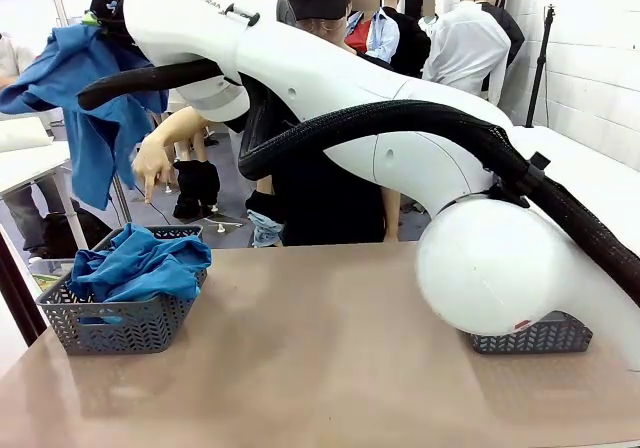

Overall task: Sort the tops and bottoms.
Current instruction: Sort the clothes according to human instructions.

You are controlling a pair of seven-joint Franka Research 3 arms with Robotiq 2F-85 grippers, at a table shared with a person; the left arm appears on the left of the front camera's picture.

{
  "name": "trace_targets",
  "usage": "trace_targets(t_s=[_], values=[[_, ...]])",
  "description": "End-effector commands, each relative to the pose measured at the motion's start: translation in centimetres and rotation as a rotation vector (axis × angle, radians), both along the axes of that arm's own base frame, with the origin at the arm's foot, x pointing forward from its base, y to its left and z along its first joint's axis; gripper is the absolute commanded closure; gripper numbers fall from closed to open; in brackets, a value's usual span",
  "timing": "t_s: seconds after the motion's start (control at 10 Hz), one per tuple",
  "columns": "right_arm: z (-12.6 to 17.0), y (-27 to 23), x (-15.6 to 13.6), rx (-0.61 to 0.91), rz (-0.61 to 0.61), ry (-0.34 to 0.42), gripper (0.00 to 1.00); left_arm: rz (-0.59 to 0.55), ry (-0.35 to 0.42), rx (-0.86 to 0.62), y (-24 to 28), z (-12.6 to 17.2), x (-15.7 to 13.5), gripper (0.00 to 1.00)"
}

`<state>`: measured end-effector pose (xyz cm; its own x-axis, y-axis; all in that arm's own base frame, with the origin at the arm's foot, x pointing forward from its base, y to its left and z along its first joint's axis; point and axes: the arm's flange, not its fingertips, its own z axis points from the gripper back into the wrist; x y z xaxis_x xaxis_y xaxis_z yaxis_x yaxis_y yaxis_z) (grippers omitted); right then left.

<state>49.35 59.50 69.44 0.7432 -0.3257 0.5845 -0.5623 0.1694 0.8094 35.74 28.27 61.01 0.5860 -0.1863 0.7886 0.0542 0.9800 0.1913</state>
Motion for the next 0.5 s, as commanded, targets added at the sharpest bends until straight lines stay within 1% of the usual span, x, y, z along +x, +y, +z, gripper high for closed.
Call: trace_targets(t_s=[0.0,0.1,0.2,0.3,0.4], values=[[0.1,-0.1,0.1,0.002,-0.002,-0.001,1.00,0.012,0.001,0.000,0.1,0.2,0.2,0.00],[1.1,2.3,3.7,-0.058,0.004,-0.002,1.00,0.012,0.001,0.000,0.1,0.2,0.2,0.00],[1.5,4.2,5.8,-0.132,0.023,-0.015,1.00,0.012,0.001,0.000,0.1,0.2,0.2,0.00],[1.5,5.9,7.7,-0.137,0.048,-0.041,1.00,0.012,0.001,0.000,0.1,0.2,0.2,0.00],[1.3,7.6,9.5,-0.167,0.102,-0.023,1.00,0.012,0.001,0.000,0.1,0.2,0.2,0.00]])
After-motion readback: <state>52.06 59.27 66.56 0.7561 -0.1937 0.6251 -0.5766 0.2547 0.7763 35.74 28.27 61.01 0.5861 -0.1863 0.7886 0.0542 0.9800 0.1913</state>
